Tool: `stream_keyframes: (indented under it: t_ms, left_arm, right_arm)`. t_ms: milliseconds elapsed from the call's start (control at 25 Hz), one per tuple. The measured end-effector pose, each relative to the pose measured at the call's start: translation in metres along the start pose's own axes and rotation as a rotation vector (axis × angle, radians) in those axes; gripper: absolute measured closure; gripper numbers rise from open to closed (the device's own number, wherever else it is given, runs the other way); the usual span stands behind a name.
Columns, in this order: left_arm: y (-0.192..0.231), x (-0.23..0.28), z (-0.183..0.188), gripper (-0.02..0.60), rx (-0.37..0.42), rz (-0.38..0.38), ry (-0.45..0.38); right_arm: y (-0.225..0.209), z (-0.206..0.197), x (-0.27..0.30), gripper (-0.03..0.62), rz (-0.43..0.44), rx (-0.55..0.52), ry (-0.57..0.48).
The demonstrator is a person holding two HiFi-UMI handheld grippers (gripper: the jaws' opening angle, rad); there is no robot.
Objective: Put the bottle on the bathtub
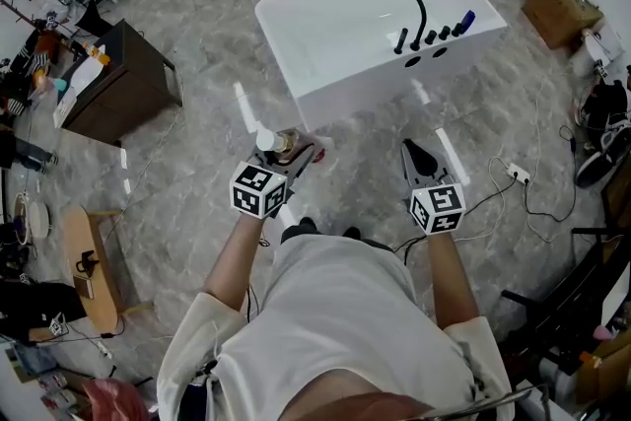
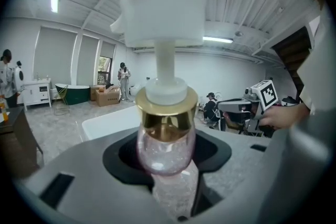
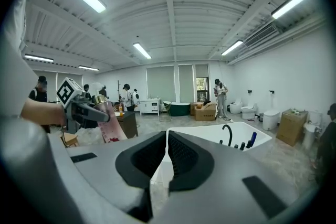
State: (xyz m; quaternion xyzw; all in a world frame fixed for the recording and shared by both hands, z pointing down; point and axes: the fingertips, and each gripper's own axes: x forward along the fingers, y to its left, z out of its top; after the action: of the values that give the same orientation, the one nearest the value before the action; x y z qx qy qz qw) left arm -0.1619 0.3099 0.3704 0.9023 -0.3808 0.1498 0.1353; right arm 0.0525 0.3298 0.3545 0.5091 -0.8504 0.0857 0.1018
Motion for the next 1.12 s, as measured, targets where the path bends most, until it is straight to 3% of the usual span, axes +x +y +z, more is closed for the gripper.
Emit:
stream_keyframes:
  t_ms: [680,1120]
  left_arm:
    - [-0.011,0.046,-0.009,0.364,-0.044,0.048,0.026]
    - [0.048,0.096,0.012,0.362,-0.023,0.029,0.049]
  right_arm:
    - [-0.052,-0.023,0.009,0.557,0.031,0.011,0.034]
    - [-0.075,-0.019,0.085,0.558,0.018,0.034,0.063]
